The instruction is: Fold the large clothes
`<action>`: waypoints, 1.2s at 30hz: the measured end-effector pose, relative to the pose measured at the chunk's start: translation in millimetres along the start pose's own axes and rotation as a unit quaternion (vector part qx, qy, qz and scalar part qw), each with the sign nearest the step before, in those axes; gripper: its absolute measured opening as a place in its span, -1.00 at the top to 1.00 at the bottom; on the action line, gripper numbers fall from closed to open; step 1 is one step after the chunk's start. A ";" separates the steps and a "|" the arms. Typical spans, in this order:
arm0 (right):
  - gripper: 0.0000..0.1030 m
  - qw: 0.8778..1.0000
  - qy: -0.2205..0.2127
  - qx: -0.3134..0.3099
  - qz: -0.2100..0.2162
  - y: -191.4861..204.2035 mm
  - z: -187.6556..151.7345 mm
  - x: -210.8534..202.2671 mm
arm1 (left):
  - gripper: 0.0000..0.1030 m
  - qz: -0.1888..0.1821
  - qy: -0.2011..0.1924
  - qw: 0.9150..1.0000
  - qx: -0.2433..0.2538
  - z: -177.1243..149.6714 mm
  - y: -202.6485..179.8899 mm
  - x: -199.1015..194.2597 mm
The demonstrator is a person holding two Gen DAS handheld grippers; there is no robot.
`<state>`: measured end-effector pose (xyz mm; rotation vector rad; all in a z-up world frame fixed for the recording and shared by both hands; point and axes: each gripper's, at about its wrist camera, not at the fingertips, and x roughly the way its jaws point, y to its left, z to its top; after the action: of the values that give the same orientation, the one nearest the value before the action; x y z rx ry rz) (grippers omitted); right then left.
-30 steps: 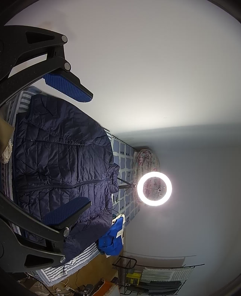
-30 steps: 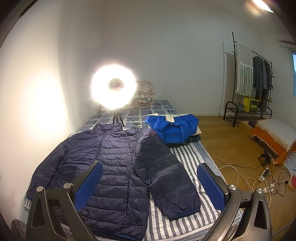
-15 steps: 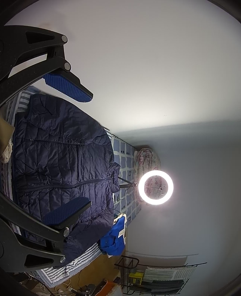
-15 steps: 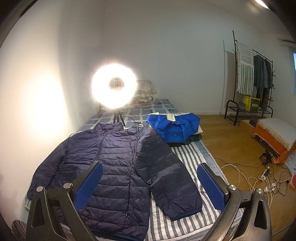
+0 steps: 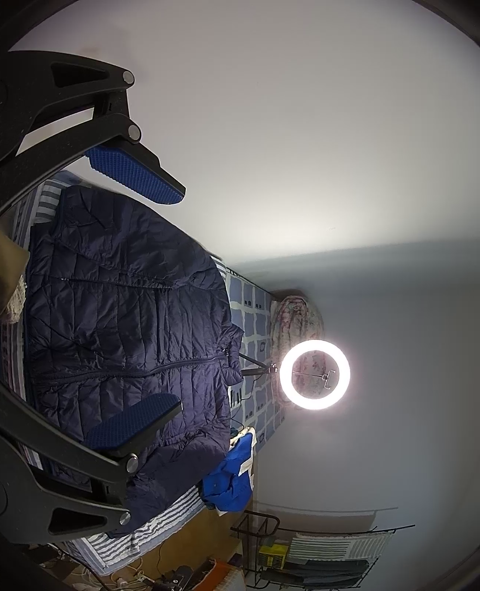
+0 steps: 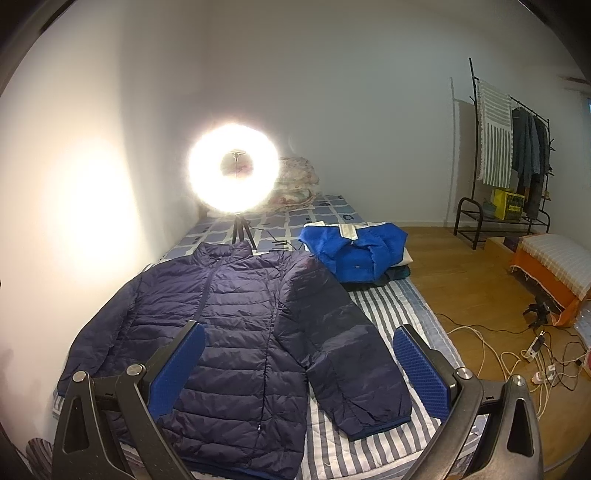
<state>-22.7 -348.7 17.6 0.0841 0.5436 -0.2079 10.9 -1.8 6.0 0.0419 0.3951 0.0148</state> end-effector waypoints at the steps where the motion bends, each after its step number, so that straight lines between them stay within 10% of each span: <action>1: -0.99 1.000 0.001 0.000 0.003 1.5 0.5 1.7 | -1.00 0.001 0.001 1.000 0.000 -2.6 0.6 2.4; 14: -0.99 0.995 0.007 -0.054 0.085 67.7 15.3 46.3 | -1.00 0.032 0.027 0.999 -0.028 -27.9 44.5 14.8; 23: -0.93 0.968 -0.010 -0.121 0.220 158.3 19.5 84.8 | -1.00 0.067 0.038 0.996 -0.041 -55.9 75.1 -7.4; 31: -0.44 0.902 0.074 -0.217 0.365 266.4 -16.7 127.5 | -0.96 0.091 0.074 0.990 -0.077 -83.3 103.1 -20.7; 36: -0.15 0.838 0.118 -0.309 0.434 336.7 -54.2 136.9 | -0.94 0.100 0.094 0.986 -0.094 -97.3 113.9 -25.7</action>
<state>137.8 -36.7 -91.7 -0.2823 0.7453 0.8857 -51.0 115.1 -68.9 -0.1070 0.5754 0.2556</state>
